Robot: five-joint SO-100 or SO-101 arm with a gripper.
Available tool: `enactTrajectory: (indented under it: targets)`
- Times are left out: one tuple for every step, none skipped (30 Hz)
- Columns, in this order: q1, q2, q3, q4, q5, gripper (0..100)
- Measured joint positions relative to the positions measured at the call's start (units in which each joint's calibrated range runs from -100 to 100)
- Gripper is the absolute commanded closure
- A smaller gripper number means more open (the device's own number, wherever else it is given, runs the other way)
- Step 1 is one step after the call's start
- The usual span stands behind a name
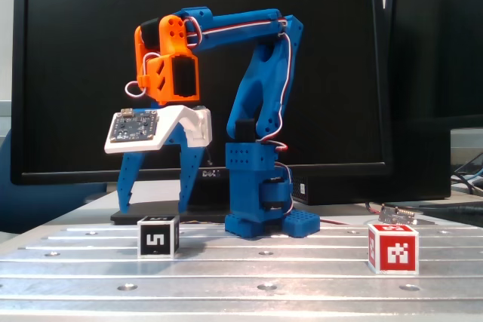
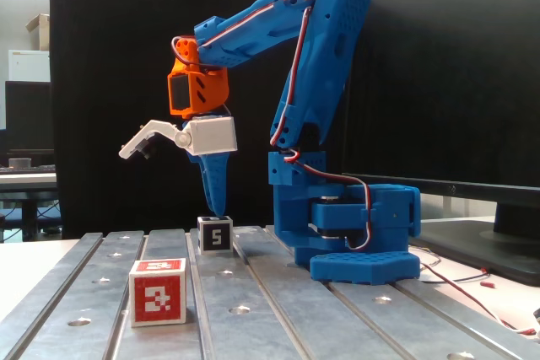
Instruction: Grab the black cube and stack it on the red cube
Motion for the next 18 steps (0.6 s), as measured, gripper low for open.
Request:
enactTrajectory:
  targets:
    - [0.0, 0.0, 0.0, 0.0, 0.0, 72]
    - [0.0, 0.0, 0.0, 0.0, 0.0, 72]
    - [0.0, 0.0, 0.0, 0.0, 0.0, 72]
    - [0.0, 0.0, 0.0, 0.0, 0.0, 72]
    - [0.0, 0.0, 0.0, 0.0, 0.1, 72]
    - [0.0, 0.0, 0.0, 0.0, 0.1, 72]
    - [0.0, 0.0, 0.0, 0.0, 0.1, 72]
    - [0.0, 0.0, 0.0, 0.0, 0.1, 72]
    - [0.0, 0.0, 0.0, 0.0, 0.1, 72]
    - [0.0, 0.0, 0.0, 0.0, 0.1, 72]
    - [0.0, 0.0, 0.0, 0.0, 0.1, 72]
    - [0.0, 0.0, 0.0, 0.0, 0.1, 72]
    - [0.0, 0.0, 0.0, 0.0, 0.1, 72]
    - [0.0, 0.0, 0.0, 0.0, 0.1, 73]
    - [0.0, 0.0, 0.0, 0.0, 0.1, 73]
    - [0.0, 0.0, 0.2, 0.0, 0.1, 73]
    - [0.0, 0.0, 0.2, 0.3, 0.1, 73]
    - [0.0, 0.0, 0.2, 0.4, 0.1, 73]
